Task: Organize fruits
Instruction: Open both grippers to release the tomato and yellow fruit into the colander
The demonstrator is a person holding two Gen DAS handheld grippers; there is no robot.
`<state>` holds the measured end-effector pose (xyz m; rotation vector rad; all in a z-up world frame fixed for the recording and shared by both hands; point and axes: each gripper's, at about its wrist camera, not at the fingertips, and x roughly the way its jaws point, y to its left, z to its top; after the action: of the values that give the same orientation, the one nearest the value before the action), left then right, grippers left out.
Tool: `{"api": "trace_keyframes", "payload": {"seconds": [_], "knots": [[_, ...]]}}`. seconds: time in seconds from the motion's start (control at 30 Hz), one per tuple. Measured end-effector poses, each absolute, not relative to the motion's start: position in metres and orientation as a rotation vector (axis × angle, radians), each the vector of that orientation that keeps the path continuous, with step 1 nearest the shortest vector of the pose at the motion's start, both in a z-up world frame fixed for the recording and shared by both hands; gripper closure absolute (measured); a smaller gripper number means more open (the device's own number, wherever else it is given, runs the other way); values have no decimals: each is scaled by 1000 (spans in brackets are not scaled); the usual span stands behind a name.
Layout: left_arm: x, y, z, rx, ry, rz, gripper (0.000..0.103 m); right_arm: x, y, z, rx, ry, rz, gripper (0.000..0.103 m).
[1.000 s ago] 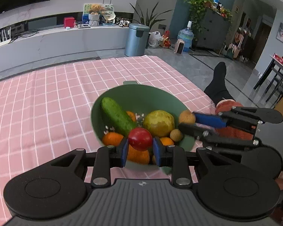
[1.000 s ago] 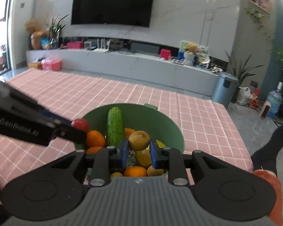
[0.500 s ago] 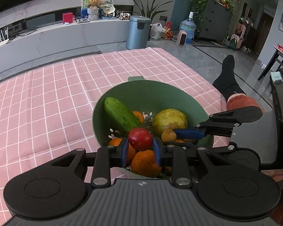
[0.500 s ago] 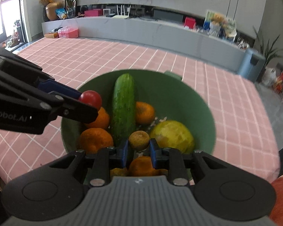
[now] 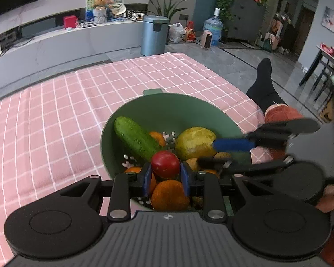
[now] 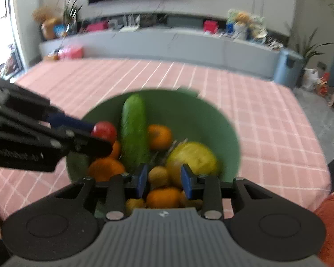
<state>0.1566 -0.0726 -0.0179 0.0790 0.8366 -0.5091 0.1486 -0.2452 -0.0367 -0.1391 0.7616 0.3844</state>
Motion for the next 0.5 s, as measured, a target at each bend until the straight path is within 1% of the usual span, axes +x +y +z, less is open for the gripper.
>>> {"api": "trace_keyframes", "payload": {"seconds": [0.17,0.3,0.5], "knots": [[166,-93,-18,189,816,-550,72,148,-261,-23,-116,668,257,73],[175,-114,-27,284,823,-582,72,152,-268,-23,-57,670,246,73],[187,-133,-39,395,840,-573,72,153,-269,-22,-45,665,236,73]]}}
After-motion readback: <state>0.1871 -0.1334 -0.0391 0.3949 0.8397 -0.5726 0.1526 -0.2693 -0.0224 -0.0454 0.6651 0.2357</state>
